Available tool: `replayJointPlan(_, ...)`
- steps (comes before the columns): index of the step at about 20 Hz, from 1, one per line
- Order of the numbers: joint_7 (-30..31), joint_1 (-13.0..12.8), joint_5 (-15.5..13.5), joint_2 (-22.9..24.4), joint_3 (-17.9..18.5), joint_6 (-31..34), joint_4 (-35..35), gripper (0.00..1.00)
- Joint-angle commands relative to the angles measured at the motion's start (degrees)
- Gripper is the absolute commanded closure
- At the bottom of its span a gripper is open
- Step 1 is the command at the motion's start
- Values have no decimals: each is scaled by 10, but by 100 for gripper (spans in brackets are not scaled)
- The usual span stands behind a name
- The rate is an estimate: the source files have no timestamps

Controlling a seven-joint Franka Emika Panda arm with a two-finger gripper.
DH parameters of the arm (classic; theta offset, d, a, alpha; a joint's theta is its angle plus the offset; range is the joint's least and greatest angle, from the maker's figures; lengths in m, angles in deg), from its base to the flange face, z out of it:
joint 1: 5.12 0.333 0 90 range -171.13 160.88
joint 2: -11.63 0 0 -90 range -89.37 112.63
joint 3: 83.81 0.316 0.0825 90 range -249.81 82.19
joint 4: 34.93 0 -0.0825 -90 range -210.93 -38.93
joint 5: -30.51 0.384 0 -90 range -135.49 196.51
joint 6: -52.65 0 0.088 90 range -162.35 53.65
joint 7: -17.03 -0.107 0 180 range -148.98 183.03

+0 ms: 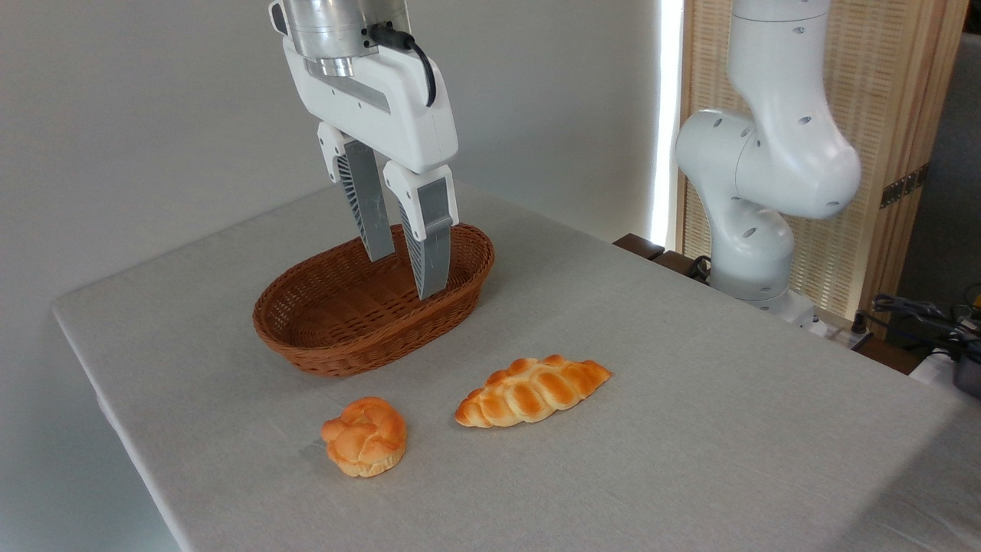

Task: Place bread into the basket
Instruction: 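Move the open gripper from above the basket toward the round bun, then lower the gripper onto the small round bun and close on it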

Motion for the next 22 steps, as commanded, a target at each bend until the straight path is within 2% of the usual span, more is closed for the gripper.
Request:
replayJointPlan(1,3,2,-1,-1,-1,8,7,0)
replayJointPlan(6,3,3,-1,2,-1,1,1,0)
replayJointPlan(12,3,3,-1,15,-5,-36,-51,0)
replayJointPlan(19,3,-3,-1,16,-9,-179,-147,0)
replayJointPlan(22,2,-4,0,10,-10,-265,-194,0)
